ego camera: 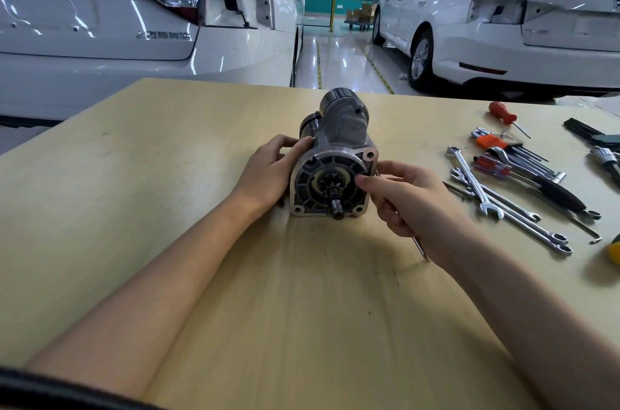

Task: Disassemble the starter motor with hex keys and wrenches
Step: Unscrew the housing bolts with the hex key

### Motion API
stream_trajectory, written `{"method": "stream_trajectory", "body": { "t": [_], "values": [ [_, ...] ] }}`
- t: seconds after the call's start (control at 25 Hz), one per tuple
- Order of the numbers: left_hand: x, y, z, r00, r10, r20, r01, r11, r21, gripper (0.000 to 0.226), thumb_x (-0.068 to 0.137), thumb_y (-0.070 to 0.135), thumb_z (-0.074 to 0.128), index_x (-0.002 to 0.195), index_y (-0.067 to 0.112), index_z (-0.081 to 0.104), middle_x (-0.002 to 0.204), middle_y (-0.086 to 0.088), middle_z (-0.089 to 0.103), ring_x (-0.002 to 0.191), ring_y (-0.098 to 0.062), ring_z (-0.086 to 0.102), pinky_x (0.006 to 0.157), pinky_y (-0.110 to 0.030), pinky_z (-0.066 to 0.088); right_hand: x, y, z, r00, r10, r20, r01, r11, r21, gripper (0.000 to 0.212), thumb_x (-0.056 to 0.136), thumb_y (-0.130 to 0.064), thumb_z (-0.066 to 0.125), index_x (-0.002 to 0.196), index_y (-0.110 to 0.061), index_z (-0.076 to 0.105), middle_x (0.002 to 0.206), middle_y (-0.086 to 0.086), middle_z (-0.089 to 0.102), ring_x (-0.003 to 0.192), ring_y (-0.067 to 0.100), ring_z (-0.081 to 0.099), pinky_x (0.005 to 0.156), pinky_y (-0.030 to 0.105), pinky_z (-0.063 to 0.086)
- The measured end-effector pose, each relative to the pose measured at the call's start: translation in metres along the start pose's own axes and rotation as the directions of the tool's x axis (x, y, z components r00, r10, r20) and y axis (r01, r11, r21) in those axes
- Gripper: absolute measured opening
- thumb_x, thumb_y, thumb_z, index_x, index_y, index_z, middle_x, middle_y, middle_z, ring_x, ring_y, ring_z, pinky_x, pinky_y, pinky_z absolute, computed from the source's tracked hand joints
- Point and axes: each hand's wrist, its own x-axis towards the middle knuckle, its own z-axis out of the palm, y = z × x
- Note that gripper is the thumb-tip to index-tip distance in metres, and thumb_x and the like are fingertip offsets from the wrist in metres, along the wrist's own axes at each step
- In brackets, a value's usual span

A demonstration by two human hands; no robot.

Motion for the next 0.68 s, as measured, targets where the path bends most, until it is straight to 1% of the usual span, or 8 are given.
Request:
{"method": "stream_trajectory", "body": {
  "t": [0.08, 0.2, 0.32, 0.4, 0.48, 0.56, 0.6, 0.68],
  "values": [
    [0.000, 0.000, 0.000, 1.000, -0.003, -0.001, 0.003, 1.000, -0.007, 0.030, 0.095, 0.045, 0.052, 0.101, 0.019, 0.066, 0.080, 0.010, 0.070, 0.066, 0.008, 0.064, 0.058, -0.006, 0.042, -0.001, -0.001, 0.001, 1.000, -0.019, 0.003, 0.019, 1.000, -0.002, 0.005, 0.087, -0.009, 0.065, 0.082, -0.011, 0.066, 0.051, 0.003, 0.056, 0.035, 0.008, 0.030, 0.034, 0.011, 0.020],
    [0.000, 0.000, 0.000, 1.000, -0.007, -0.007, 0.007, 1.000, -0.014, 0.031, 0.095, 0.045, 0.053, 0.102, 0.017, 0.066, 0.081, 0.009, 0.071, 0.067, 0.006, 0.065, 0.059, -0.009, 0.045, -0.003, -0.001, 0.004, 0.999, -0.037, 0.006, 0.037, 0.999, 0.013, 0.012, 0.087, -0.003, 0.058, 0.080, -0.009, 0.066, 0.058, 0.012, 0.063, 0.035, 0.009, 0.028, 0.034, 0.012, 0.019],
    [0.000, 0.001, 0.000, 1.000, -0.011, -0.008, 0.010, 1.000, -0.020, 0.031, 0.095, 0.044, 0.053, 0.102, 0.017, 0.067, 0.080, 0.008, 0.072, 0.067, 0.003, 0.066, 0.062, -0.012, 0.047, -0.005, -0.001, 0.006, 0.999, -0.032, 0.013, 0.031, 0.999, 0.043, 0.018, 0.087, 0.000, 0.051, 0.092, -0.010, 0.065, 0.057, 0.013, 0.060, 0.034, 0.009, 0.027, 0.034, 0.012, 0.019],
    [-0.001, 0.001, 0.000, 1.000, -0.007, -0.006, 0.007, 1.000, -0.018, 0.030, 0.095, 0.044, 0.053, 0.101, 0.017, 0.067, 0.081, 0.009, 0.072, 0.068, 0.004, 0.065, 0.062, -0.011, 0.047, -0.006, -0.002, 0.005, 0.998, -0.009, 0.066, 0.004, 0.997, 0.076, 0.021, 0.087, 0.001, 0.048, 0.100, -0.009, 0.062, 0.055, 0.014, 0.058, 0.031, 0.010, 0.027, 0.033, 0.012, 0.019],
    [-0.001, 0.001, 0.000, 1.000, -0.007, -0.008, 0.007, 1.000, -0.013, 0.030, 0.095, 0.043, 0.053, 0.102, 0.017, 0.067, 0.082, 0.008, 0.071, 0.068, 0.004, 0.065, 0.063, -0.011, 0.047, -0.009, -0.005, 0.005, 0.990, 0.022, 0.138, -0.029, 0.998, 0.053, 0.015, 0.086, 0.001, 0.046, 0.086, -0.007, 0.058, 0.055, 0.014, 0.056, 0.031, 0.010, 0.026, 0.033, 0.012, 0.019],
    [0.000, 0.001, -0.001, 1.000, -0.004, -0.006, 0.004, 1.000, -0.006, 0.031, 0.095, 0.043, 0.053, 0.103, 0.016, 0.067, 0.083, 0.007, 0.072, 0.068, 0.004, 0.065, 0.063, -0.012, 0.047, -0.010, -0.006, 0.001, 0.982, 0.068, 0.179, -0.070, 0.997, 0.007, 0.014, 0.083, 0.001, 0.045, 0.073, -0.008, 0.049, 0.055, 0.013, 0.052, 0.033, 0.010, 0.022, 0.035, 0.011, 0.017],
    [0.000, 0.001, -0.001, 1.000, -0.002, -0.004, 0.002, 1.000, -0.005, 0.032, 0.095, 0.043, 0.053, 0.104, 0.015, 0.067, 0.083, 0.007, 0.072, 0.068, 0.004, 0.065, 0.064, -0.012, 0.047, -0.011, -0.008, -0.002, 0.978, 0.089, 0.189, -0.088, 0.996, -0.017, 0.013, 0.082, 0.001, 0.044, 0.073, -0.008, 0.047, 0.053, 0.011, 0.050, 0.033, 0.010, 0.021, 0.035, 0.011, 0.016],
    [0.000, 0.001, 0.000, 1.000, -0.004, -0.006, 0.004, 1.000, -0.008, 0.033, 0.096, 0.042, 0.053, 0.104, 0.014, 0.067, 0.084, 0.006, 0.072, 0.068, 0.003, 0.065, 0.065, -0.013, 0.048, -0.013, -0.013, -0.009, 0.970, 0.119, 0.210, -0.107, 0.992, -0.066, 0.010, 0.079, 0.001, 0.043, 0.082, -0.007, 0.049, 0.048, 0.006, 0.044, 0.033, 0.008, 0.019, 0.035, 0.011, 0.016]
  ]
}}
